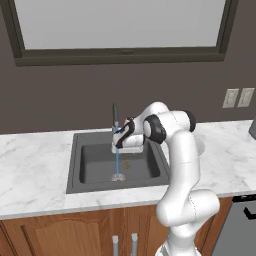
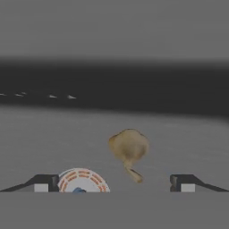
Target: Turn on the sink faucet. Then move the garlic from the counter to the sink. Turn off the sink. Move the vegetable from the sink to the pot next to the stove. Finally move the pot to the front right burner.
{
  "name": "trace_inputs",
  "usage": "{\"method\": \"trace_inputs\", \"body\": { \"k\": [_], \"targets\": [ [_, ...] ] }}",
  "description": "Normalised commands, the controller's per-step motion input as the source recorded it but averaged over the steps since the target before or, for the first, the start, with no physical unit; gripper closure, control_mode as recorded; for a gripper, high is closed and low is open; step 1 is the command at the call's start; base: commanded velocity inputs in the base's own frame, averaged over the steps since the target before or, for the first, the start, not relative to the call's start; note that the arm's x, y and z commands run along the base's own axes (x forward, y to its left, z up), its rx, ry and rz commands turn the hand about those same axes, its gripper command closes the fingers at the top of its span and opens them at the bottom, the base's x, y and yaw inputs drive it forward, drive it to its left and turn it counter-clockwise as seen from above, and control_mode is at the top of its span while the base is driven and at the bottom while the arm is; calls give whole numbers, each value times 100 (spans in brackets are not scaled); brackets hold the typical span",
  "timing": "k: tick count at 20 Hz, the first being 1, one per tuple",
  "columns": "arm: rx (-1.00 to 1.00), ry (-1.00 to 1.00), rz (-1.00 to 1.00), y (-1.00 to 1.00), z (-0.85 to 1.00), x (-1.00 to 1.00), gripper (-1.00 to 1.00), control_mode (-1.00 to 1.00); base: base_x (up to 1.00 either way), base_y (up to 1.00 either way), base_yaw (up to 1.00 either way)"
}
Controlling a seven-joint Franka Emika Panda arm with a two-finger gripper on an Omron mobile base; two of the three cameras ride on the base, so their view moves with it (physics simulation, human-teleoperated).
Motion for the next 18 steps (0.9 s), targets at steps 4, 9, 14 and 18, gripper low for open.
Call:
{"method": "trace_inputs", "body": {
  "k": [4, 9, 14, 18],
  "targets": [
    [0, 0, 0, -6, 26, 0, -100, -100, 0, 0, 0],
    [0, 0, 0, -10, 20, -4, -100, -100, 0, 0, 0],
    [0, 0, 0, -16, 17, -8, -100, -100, 0, 0, 0],
    [0, 0, 0, -26, 16, -12, -100, -100, 0, 0, 0]
  ]
}}
